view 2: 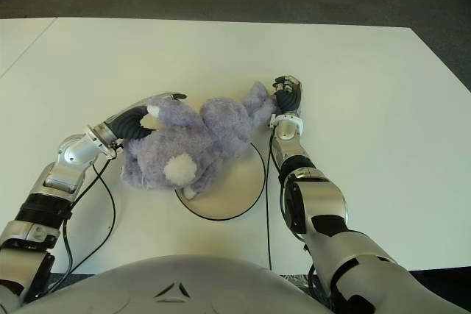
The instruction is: Put the doll into the plate.
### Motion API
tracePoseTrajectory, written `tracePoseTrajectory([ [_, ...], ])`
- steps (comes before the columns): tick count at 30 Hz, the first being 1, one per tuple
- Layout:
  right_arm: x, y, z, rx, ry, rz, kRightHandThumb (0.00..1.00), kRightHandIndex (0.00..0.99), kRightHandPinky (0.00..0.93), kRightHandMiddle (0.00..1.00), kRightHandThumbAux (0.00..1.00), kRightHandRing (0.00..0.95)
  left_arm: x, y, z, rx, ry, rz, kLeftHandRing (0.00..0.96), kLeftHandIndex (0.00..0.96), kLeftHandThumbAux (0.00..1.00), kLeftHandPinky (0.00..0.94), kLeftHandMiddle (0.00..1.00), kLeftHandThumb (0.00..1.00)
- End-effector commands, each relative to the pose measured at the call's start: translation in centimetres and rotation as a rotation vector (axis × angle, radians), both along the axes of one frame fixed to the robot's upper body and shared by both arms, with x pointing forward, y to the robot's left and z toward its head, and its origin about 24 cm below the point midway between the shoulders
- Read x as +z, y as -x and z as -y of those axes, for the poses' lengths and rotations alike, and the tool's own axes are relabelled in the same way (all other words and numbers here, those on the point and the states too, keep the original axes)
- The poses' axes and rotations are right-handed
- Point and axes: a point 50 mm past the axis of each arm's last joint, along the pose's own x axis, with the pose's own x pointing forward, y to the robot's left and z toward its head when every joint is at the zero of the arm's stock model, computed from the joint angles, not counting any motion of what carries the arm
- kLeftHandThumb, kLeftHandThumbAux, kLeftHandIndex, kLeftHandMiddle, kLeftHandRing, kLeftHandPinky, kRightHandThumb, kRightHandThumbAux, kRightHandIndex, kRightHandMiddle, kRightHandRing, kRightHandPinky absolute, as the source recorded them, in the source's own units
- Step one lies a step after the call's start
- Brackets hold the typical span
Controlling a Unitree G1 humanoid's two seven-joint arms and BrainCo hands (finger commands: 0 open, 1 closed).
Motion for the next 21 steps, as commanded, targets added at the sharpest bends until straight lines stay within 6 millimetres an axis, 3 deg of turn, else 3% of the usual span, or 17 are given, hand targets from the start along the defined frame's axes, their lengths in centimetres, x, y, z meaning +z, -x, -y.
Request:
tracePoseTrajectory([
  [1, -8.6, 6.7, -0.9, -0.018, -0.038, -0.402, 0.837, 0.415, 0.684, 0.483, 0.687, 0.673, -0.2, 0.2, -0.4, 0.015, 0.009, 0.005, 0.143, 0.027, 0.734, 0.225, 0.088, 0.251],
  [5, -8.5, 6.7, -0.9, -0.017, -0.037, -0.4, 0.837, 0.416, 0.702, 0.485, 0.687, 0.691, -0.1, 0.2, -0.4, 0.016, 0.029, 0.019, 0.149, 0.033, 0.735, 0.241, 0.085, 0.273],
  [7, -8.5, 6.7, -0.9, -0.015, -0.036, -0.398, 0.838, 0.416, 0.659, 0.486, 0.686, 0.689, 0.1, 0.2, -0.3, 0.015, 0.042, 0.032, 0.16, 0.047, 0.71, 0.246, 0.091, 0.367],
  [10, -8.5, 6.7, -1.0, -0.013, -0.036, -0.397, 0.838, 0.416, 0.681, 0.486, 0.686, 0.691, 0.1, 0.2, -0.3, 0.013, 0.048, 0.039, 0.167, 0.052, 0.658, 0.249, 0.101, 0.492],
  [15, -8.5, 6.7, -1.0, -0.011, -0.038, -0.398, 0.838, 0.416, 0.684, 0.486, 0.686, 0.697, 1.5, 0.9, 0.7, -0.052, 0.066, 0.076, 0.195, 0.064, 0.567, 0.26, 0.133, 0.538],
  [21, -8.6, 6.7, -1.1, -0.012, -0.044, -0.402, 0.837, 0.416, 0.668, 0.486, 0.687, 0.695, 2.9, 1.8, 1.5, -0.138, 0.055, 0.079, 0.225, 0.052, 0.478, 0.273, 0.14, 0.502],
])
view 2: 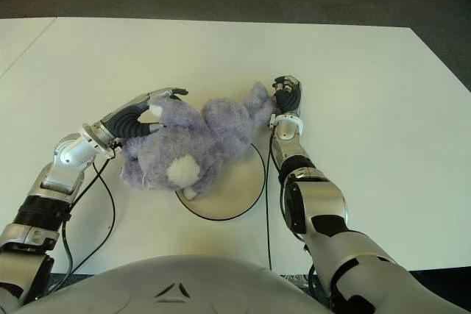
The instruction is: Put the doll into the plate.
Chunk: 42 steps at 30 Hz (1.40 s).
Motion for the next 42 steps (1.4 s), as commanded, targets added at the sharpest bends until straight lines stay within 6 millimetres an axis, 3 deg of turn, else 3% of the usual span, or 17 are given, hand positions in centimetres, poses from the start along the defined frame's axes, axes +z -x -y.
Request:
tracePoseTrajectory([
  [1, -8.6, 6.7, -1.0, -0.016, -0.046, -0.402, 0.837, 0.416, 0.667, 0.486, 0.687, 0.695, 0.7, 0.9, 0.4, -0.069, -0.021, -0.022, 0.226, 0.051, 0.477, 0.273, 0.14, 0.502],
  [7, -8.5, 6.6, -1.1, -0.008, -0.037, -0.401, 0.836, 0.415, 0.593, 0.482, 0.688, 0.64, 1.4, 1.0, 0.4, -0.098, -0.009, -0.03, 0.307, 0.0, 0.447, 0.3, 0.107, 0.507],
  [9, -8.5, 6.6, -1.1, -0.006, -0.034, -0.401, 0.834, 0.415, 0.552, 0.478, 0.689, 0.605, 1.6, 0.9, 0.4, -0.101, -0.01, -0.024, 0.399, 0.0, 0.446, 0.3, 0.103, 0.498],
  [12, -8.5, 6.7, -1.1, -0.004, -0.031, -0.402, 0.834, 0.415, 0.531, 0.476, 0.69, 0.587, 1.8, 0.8, 0.3, -0.104, -0.011, -0.015, 0.418, 0.0, 0.446, 0.295, 0.106, 0.496],
  [17, -8.6, 6.7, -1.1, -0.002, -0.028, -0.404, 0.832, 0.414, 0.5, 0.469, 0.691, 0.538, 2.3, 0.7, 0.3, -0.128, -0.017, -0.002, 0.446, 0.0, 0.449, 0.156, 0.085, 0.478],
  [19, -8.6, 6.7, -1.1, -0.001, -0.028, -0.404, 0.833, 0.414, 0.542, 0.469, 0.691, 0.543, 2.6, 0.6, 0.4, -0.143, -0.018, 0.0, 0.443, 0.0, 0.451, 0.109, 0.072, 0.472],
  [23, -8.6, 6.7, -1.0, 0.006, -0.028, -0.41, 0.83, 0.414, 0.447, 0.461, 0.693, 0.455, 3.6, 0.6, 0.9, -0.184, -0.011, 0.012, 0.399, 0.0, 0.45, 0.051, 0.04, 0.471],
  [27, -8.6, 6.7, -1.0, 0.007, -0.021, -0.416, 0.829, 0.414, 0.508, 0.461, 0.693, 0.468, 4.4, 0.9, 1.5, -0.215, -0.007, 0.021, 0.371, 0.0, 0.444, 0.066, 0.031, 0.483],
  [29, -8.6, 6.7, -1.0, 0.006, -0.014, -0.417, 0.829, 0.414, 0.538, 0.464, 0.692, 0.497, 4.8, 1.1, 1.8, -0.239, -0.003, 0.028, 0.301, 0.0, 0.443, 0.057, 0.035, 0.477],
  [30, -8.6, 6.7, -1.0, 0.005, -0.011, -0.418, 0.83, 0.414, 0.566, 0.466, 0.691, 0.524, 5.0, 1.2, 1.9, -0.25, -0.001, 0.031, 0.209, 0.0, 0.444, 0.042, 0.037, 0.457],
  [31, -8.6, 6.7, -1.0, 0.004, -0.007, -0.417, 0.83, 0.414, 0.571, 0.466, 0.691, 0.528, 5.1, 1.3, 2.0, -0.259, 0.001, 0.032, 0.193, 0.0, 0.445, 0.04, 0.038, 0.453],
  [42, -8.6, 6.7, -1.1, 0.007, 0.061, -0.414, 0.831, 0.414, 0.535, 0.464, 0.691, 0.517, 5.3, 1.3, 2.8, -0.33, -0.044, 0.067, 0.088, 0.0, 0.45, 0.122, 0.041, 0.319],
])
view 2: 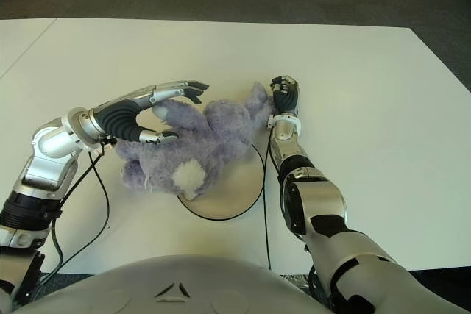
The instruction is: Put the doll into the plate.
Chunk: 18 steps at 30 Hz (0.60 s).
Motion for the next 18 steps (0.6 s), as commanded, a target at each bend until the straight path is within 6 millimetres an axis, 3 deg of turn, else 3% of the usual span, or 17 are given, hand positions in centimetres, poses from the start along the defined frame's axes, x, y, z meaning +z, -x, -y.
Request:
tracePoseTrajectory([
  [1, -8.53, 6.72, -0.59, -0.025, 0.013, -0.406, 0.831, 0.414, 0.532, 0.464, 0.691, 0.515, 0.04, -0.29, 0.67, -0.054, -0.063, 0.012, 0.087, 0.0, 0.451, 0.122, 0.04, 0.317],
  [15, -8.74, 6.88, -0.56, -0.017, 0.026, -0.428, 0.835, 0.415, 0.627, 0.473, 0.688, 0.583, -0.67, -0.79, 1.2, -0.042, -0.061, -0.028, 0.077, 0.0, 0.466, 0.155, 0.025, 0.344],
  [18, -8.75, 6.9, -0.52, -0.018, 0.031, -0.428, 0.835, 0.415, 0.52, 0.471, 0.688, 0.545, -0.86, -0.84, 1.51, -0.036, -0.024, -0.038, 0.09, 0.0, 0.47, 0.182, 0.033, 0.386],
])
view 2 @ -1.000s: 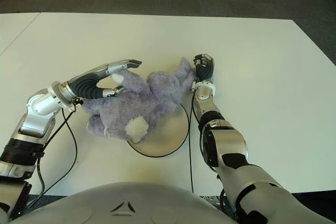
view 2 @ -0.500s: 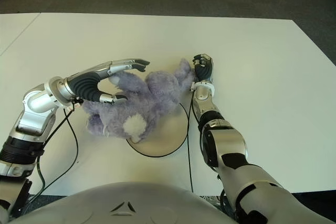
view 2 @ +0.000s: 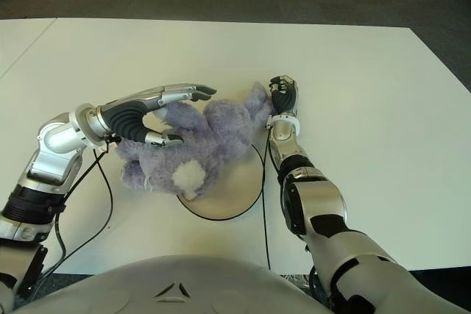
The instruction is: Put the doll into the plate.
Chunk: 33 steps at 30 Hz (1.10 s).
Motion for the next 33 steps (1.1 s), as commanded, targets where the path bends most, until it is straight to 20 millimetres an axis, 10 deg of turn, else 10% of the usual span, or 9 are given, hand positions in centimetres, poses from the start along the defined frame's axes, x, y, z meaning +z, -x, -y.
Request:
tracePoseTrajectory([
  [1, -8.7, 6.9, -0.3, -0.035, -0.004, -0.419, 0.835, 0.415, 0.561, 0.471, 0.688, 0.553, -0.8, -0.4, 0.8, 0.009, 0.018, -0.043, 0.126, 0.024, 0.482, 0.219, 0.073, 0.446],
  [6, -8.6, 6.9, -0.3, -0.042, -0.019, -0.402, 0.835, 0.415, 0.671, 0.477, 0.688, 0.629, -1.0, -0.6, 1.3, 0.02, 0.071, -0.072, 0.258, 0.192, 0.5, 0.342, 0.228, 0.531],
  [9, -8.6, 6.9, -0.4, -0.043, -0.043, -0.402, 0.832, 0.414, 0.502, 0.468, 0.691, 0.527, -1.2, -1.0, 1.4, 0.049, 0.069, -0.083, 0.456, 0.386, 0.64, 0.468, 0.435, 0.681],
  [13, -8.7, 6.9, -0.4, -0.044, -0.069, -0.402, 0.832, 0.414, 0.524, 0.466, 0.691, 0.514, -1.3, -2.4, 0.8, 0.101, 0.014, -0.077, 0.512, 0.425, 0.687, 0.531, 0.53, 0.71],
  [33, -8.7, 6.8, -0.3, -0.054, -0.13, -0.41, 0.828, 0.414, 0.443, 0.454, 0.694, 0.406, -3.6, -3.9, -1.0, 0.327, -0.2, 0.306, 0.499, 0.425, 0.695, 0.467, 0.518, 0.692],
])
